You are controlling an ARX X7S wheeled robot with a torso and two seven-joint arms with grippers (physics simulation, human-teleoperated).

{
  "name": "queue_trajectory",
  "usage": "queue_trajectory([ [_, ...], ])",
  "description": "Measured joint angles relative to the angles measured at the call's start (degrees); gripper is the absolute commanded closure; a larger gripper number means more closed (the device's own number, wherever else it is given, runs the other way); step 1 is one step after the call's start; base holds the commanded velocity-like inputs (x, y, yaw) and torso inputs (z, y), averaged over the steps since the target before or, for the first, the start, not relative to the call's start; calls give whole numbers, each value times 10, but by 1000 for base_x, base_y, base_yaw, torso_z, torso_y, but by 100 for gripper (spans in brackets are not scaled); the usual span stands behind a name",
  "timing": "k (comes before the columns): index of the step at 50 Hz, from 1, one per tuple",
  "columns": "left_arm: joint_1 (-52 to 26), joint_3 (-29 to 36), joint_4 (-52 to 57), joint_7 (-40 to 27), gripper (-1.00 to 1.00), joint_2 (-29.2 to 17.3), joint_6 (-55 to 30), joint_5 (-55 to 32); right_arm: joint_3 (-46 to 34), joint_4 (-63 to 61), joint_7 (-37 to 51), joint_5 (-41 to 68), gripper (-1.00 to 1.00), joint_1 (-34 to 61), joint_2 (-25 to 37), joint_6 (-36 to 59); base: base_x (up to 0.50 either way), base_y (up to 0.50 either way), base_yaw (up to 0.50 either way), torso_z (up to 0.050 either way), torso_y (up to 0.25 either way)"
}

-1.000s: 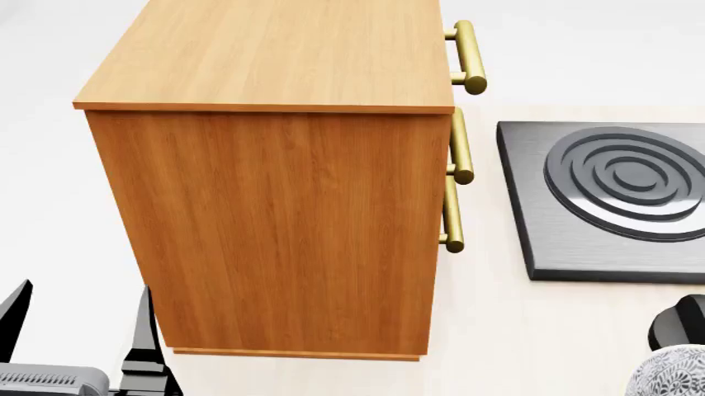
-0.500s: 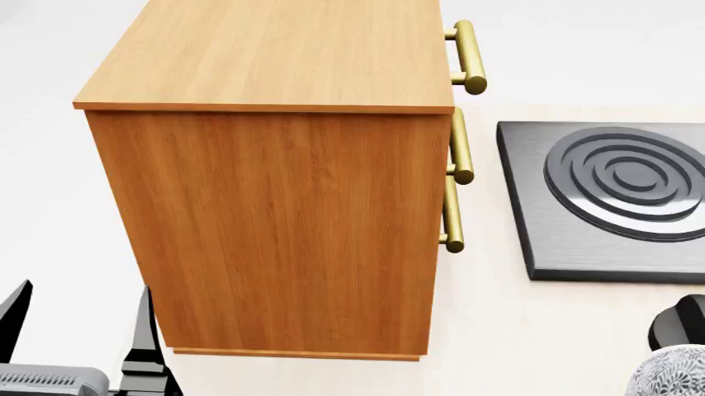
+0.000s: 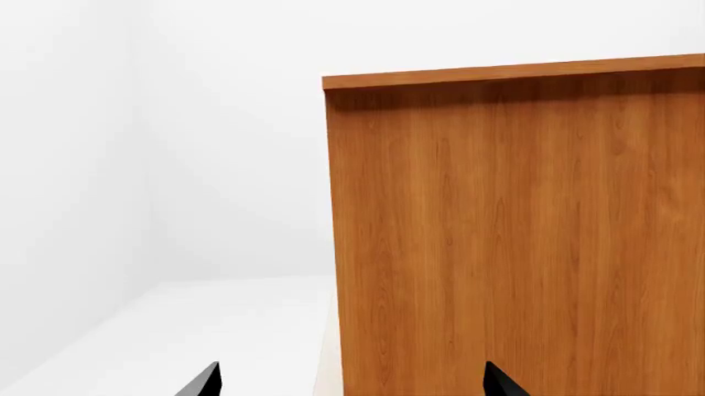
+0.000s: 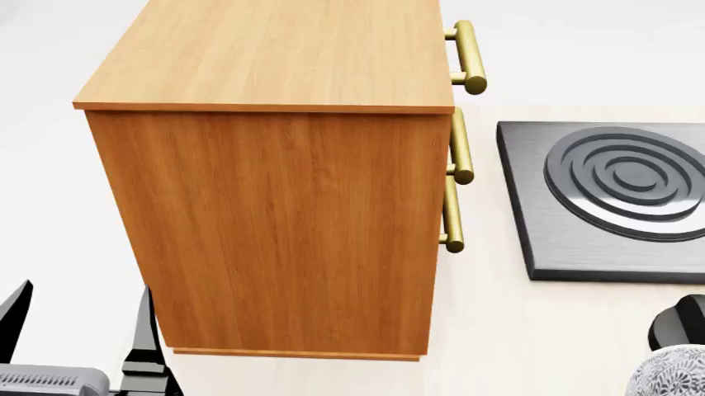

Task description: Put the bowl on the top of the cabinet.

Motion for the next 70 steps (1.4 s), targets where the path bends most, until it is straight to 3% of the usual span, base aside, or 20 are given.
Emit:
queue_trajectory([
  [70,0,6,0,-11,-100,-9,5,-9,-14,42,3,-2,-100,18,-1,-16,0,0,0,0,0],
])
